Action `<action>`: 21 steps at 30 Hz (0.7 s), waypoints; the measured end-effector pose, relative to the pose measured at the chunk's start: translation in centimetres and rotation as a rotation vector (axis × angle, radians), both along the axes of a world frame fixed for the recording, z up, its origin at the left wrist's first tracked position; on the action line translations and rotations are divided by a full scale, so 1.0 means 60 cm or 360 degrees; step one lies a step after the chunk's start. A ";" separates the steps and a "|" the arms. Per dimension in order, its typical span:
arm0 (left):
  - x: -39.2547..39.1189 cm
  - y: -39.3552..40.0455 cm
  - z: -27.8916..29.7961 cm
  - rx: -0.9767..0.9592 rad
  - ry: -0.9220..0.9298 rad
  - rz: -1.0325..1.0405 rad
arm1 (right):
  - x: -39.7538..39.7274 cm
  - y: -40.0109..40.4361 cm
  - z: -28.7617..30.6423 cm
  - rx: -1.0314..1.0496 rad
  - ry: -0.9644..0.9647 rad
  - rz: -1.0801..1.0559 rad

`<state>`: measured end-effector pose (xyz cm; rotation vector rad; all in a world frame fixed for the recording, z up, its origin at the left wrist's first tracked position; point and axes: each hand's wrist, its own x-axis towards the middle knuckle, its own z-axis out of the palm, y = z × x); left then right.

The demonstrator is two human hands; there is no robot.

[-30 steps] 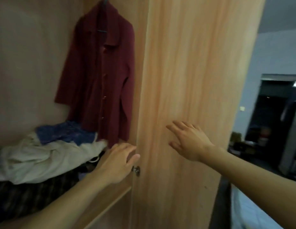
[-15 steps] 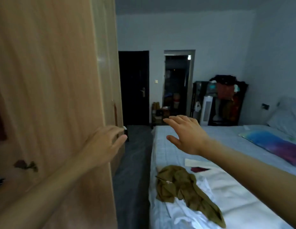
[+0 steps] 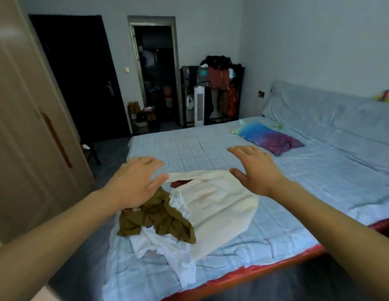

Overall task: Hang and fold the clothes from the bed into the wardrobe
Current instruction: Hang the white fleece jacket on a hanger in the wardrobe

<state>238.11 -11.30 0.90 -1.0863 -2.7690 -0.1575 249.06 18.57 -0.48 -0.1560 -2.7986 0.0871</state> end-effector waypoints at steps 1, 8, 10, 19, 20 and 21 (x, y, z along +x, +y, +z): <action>-0.009 0.027 0.000 0.0005 -0.0011 -0.0027 | 0.005 0.022 -0.007 -0.0042 -0.0005 -0.0033; -0.100 0.194 -0.051 0.0072 -0.0110 -0.0278 | 0.009 0.149 -0.051 -0.0271 -0.0003 -0.0300; -0.131 0.235 -0.068 0.0117 -0.0139 -0.0344 | 0.000 0.174 -0.056 -0.0258 -0.0028 -0.0378; -0.280 0.345 -0.152 0.0258 -0.0369 -0.0420 | -0.087 0.253 -0.102 -0.0347 -0.0137 -0.0584; -0.292 0.354 -0.160 0.0242 -0.0394 -0.0408 | -0.095 0.259 -0.113 -0.0365 -0.0143 -0.0593; -0.302 0.364 -0.166 0.0230 -0.0415 -0.0402 | -0.101 0.265 -0.125 -0.0382 -0.0153 -0.0600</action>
